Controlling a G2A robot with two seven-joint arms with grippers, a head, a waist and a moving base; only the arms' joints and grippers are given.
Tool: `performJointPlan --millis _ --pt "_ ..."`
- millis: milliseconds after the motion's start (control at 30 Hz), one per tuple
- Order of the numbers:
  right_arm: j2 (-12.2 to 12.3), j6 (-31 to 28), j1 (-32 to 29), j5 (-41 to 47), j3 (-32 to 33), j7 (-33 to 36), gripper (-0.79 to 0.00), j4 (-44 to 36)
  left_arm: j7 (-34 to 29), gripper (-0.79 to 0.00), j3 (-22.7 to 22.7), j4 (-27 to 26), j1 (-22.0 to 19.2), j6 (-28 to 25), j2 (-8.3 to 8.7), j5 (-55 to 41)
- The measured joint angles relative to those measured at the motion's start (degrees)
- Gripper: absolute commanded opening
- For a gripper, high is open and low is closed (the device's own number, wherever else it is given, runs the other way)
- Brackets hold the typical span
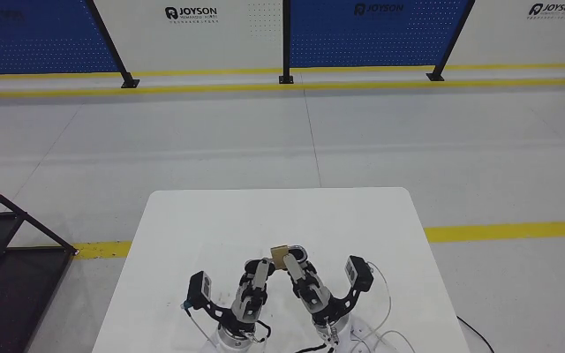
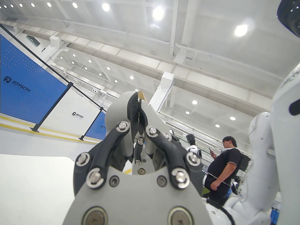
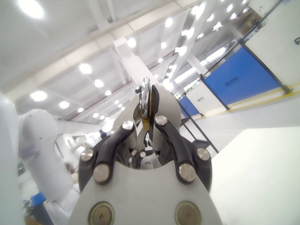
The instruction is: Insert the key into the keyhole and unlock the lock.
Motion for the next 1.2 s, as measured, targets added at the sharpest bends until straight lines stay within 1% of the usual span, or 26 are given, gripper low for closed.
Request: performJointPlan --millis 333,533,833,900,1200 --pt "0.06 -0.01 -0.31 -0.06 0.23 1.85 -0.785 -0.21 1.27 -0.785 -0.53 0.69 0.21 0.26 0.19 3.02" --pt "0.08 0.05 -0.53 0.27 0.39 2.44 -0.785 -0.38 2.45 -0.785 -1.1 0.61 0.37 1.51 0.43 6.23" --pt "0.41 -0.54 -1.63 1.48 1.3 4.12 -0.785 -1.48 6.82 -0.785 -1.4 1.27 0.29 7.5 0.64 14.16" --pt "0.54 -0.47 -2.03 1.65 1.52 4.96 -0.785 -1.84 7.68 -0.785 -1.37 1.53 0.1 9.68 0.63 15.72" --pt "1.1 1.49 -3.42 2.74 2.45 9.22 -0.785 -3.59 9.94 -0.785 -0.99 2.62 -0.62 17.31 0.56 19.55"
